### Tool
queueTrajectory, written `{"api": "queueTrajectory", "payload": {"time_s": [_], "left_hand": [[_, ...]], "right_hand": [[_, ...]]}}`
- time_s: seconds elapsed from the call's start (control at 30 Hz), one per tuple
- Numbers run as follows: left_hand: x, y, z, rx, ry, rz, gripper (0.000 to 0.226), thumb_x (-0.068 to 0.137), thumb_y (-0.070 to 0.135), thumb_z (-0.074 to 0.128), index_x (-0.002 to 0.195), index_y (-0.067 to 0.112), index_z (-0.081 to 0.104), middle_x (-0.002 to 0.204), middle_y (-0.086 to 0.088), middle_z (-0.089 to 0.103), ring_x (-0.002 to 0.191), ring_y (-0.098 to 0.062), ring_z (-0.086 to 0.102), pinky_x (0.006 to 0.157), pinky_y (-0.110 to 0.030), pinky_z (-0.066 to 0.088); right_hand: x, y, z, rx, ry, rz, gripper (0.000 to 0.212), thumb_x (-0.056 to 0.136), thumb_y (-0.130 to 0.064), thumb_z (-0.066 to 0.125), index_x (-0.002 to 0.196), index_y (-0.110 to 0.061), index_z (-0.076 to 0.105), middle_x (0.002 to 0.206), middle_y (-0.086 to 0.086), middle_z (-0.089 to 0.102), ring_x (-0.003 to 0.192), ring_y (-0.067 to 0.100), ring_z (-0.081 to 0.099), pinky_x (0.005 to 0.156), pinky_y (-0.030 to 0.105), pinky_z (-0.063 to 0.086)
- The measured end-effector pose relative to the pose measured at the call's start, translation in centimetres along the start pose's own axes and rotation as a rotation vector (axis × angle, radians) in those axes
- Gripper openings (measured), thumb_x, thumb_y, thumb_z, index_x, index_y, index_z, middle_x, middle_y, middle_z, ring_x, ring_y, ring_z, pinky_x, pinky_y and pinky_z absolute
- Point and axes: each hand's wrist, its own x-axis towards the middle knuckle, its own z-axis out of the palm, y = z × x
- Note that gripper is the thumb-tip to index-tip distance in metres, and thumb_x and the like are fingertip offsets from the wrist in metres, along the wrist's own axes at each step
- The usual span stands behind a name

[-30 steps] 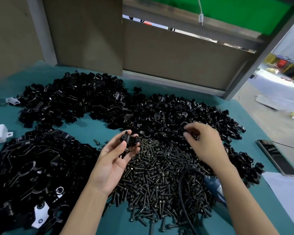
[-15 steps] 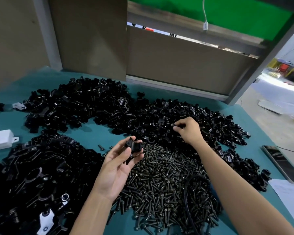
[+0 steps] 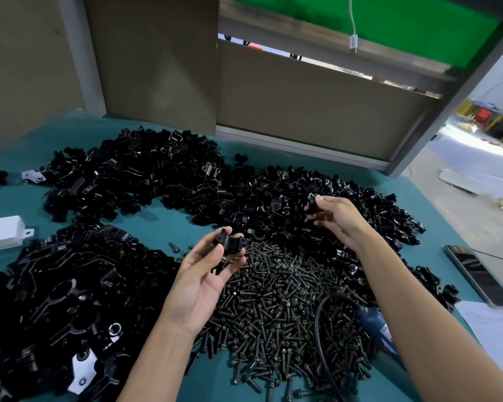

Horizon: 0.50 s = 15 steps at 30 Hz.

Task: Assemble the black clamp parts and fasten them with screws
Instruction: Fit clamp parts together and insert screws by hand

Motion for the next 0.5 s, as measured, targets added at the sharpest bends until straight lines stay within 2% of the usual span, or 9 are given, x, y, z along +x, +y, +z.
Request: {"api": "queueTrajectory", "payload": {"time_s": [0.07, 0.17, 0.27, 0.33, 0.4, 0.5], "left_hand": [[0.0, 0.0, 0.0, 0.008, 0.001, -0.002, 0.027, 0.083, 0.006, 0.059, 0.101, 0.009, 0.079, 0.109, -0.015, 0.072, 0.093, -0.026, 0.072, 0.080, -0.036, 0.060], [0.0, 0.0, 0.0, 0.021, 0.000, -0.003, 0.027, 0.082, 0.008, 0.061, 0.101, 0.010, 0.079, 0.109, -0.014, 0.072, 0.093, -0.025, 0.072, 0.081, -0.036, 0.060], [0.0, 0.0, -0.2, 0.018, -0.004, -0.004, 0.027, 0.080, 0.008, 0.062, 0.101, 0.010, 0.079, 0.108, -0.014, 0.072, 0.092, -0.025, 0.072, 0.081, -0.036, 0.060], [0.0, 0.0, -0.3, 0.017, -0.011, -0.008, 0.027, 0.081, 0.008, 0.061, 0.101, 0.010, 0.079, 0.107, -0.013, 0.073, 0.092, -0.026, 0.072, 0.081, -0.036, 0.060], [0.0, -0.1, -0.4, 0.022, -0.014, -0.011, 0.027, 0.079, 0.008, 0.063, 0.101, 0.010, 0.079, 0.107, -0.013, 0.073, 0.092, -0.026, 0.072, 0.081, -0.036, 0.060], [0.1, -0.3, -0.5, 0.024, -0.005, -0.019, 0.028, 0.081, 0.006, 0.061, 0.101, 0.009, 0.079, 0.108, -0.015, 0.073, 0.092, -0.027, 0.072, 0.081, -0.037, 0.060]], "right_hand": [[0.0, 0.1, -0.1, -0.186, 0.093, -0.022, 0.024, 0.102, -0.026, 0.056, 0.086, -0.011, 0.067, 0.080, 0.003, 0.069, 0.062, 0.014, 0.062, 0.061, 0.027, 0.053], [-0.1, 0.4, -1.4, -0.708, 0.449, -0.134, 0.034, 0.101, -0.034, 0.053, 0.077, -0.012, 0.064, 0.066, 0.003, 0.063, 0.056, 0.019, 0.057, 0.054, 0.028, 0.044], [-1.2, 1.5, -4.8, -0.902, 0.683, -0.046, 0.040, 0.100, -0.036, 0.049, 0.071, -0.009, 0.054, 0.067, 0.010, 0.059, 0.065, 0.028, 0.057, 0.060, 0.032, 0.043], [-2.7, 2.9, -7.5, -0.987, 0.765, 0.048, 0.044, 0.098, -0.032, 0.053, 0.061, -0.008, 0.049, 0.061, 0.013, 0.055, 0.061, 0.029, 0.055, 0.059, 0.032, 0.043], [-4.4, 4.3, -9.8, -1.048, 0.834, 0.113, 0.047, 0.095, -0.029, 0.057, 0.056, -0.004, 0.049, 0.053, 0.012, 0.050, 0.051, 0.024, 0.048, 0.054, 0.027, 0.037], [-6.5, 5.7, -11.6, -1.119, 0.797, 0.263, 0.045, 0.092, -0.029, 0.062, 0.058, -0.001, 0.054, 0.053, 0.012, 0.053, 0.050, 0.021, 0.049, 0.053, 0.024, 0.035]]}}
